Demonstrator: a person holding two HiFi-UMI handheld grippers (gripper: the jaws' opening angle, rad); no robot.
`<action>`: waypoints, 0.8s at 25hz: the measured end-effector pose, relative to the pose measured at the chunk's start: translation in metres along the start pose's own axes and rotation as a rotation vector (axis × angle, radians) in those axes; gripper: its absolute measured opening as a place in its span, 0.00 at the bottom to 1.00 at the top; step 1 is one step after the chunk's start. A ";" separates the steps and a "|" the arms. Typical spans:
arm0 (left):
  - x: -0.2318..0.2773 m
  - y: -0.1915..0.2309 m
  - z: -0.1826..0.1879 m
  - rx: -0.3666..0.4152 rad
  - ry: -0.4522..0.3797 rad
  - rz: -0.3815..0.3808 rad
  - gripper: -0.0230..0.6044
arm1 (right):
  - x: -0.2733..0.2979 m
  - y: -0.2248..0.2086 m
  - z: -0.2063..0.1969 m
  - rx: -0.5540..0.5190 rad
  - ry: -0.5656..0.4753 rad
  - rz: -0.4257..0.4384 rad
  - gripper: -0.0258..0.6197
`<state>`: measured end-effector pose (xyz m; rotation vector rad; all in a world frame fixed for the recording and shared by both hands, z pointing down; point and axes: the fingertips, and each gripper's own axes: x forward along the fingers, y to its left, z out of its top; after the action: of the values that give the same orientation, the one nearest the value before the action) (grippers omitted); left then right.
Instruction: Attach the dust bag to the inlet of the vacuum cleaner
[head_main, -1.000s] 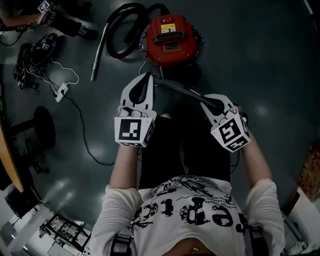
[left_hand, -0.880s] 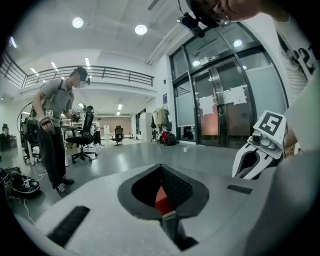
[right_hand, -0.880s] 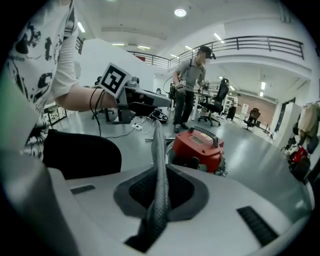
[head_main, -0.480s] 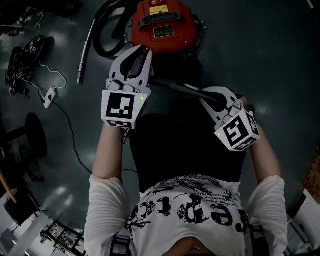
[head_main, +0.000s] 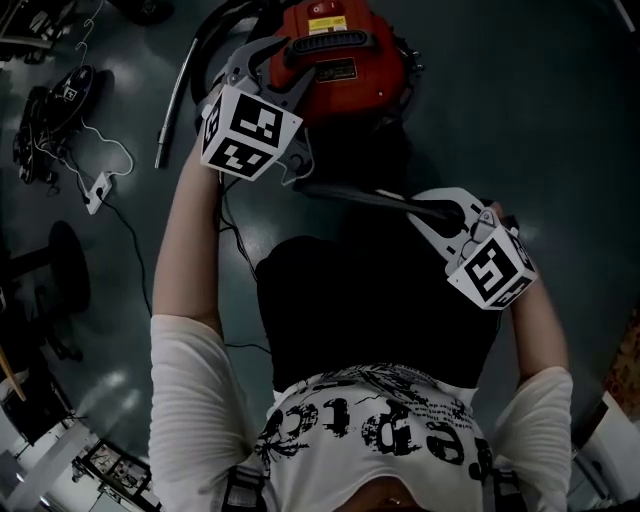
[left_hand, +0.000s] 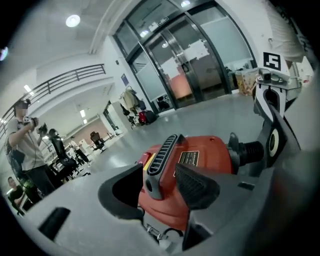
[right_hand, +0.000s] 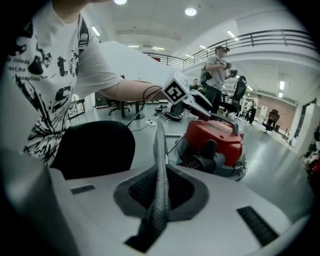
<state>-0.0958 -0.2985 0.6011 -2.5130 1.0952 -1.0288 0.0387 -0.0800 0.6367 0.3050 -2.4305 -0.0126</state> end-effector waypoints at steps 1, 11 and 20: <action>0.007 -0.001 -0.002 0.015 0.018 -0.023 0.33 | 0.001 0.001 -0.001 -0.011 0.005 0.017 0.08; 0.045 0.005 0.003 0.105 0.067 -0.101 0.34 | 0.016 -0.006 -0.014 -0.040 -0.021 0.039 0.08; 0.055 -0.007 0.013 0.225 0.115 -0.164 0.27 | 0.021 -0.030 -0.031 -0.021 0.009 -0.056 0.08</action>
<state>-0.0571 -0.3337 0.6230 -2.4175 0.7607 -1.2764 0.0500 -0.1118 0.6713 0.3622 -2.4103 -0.0615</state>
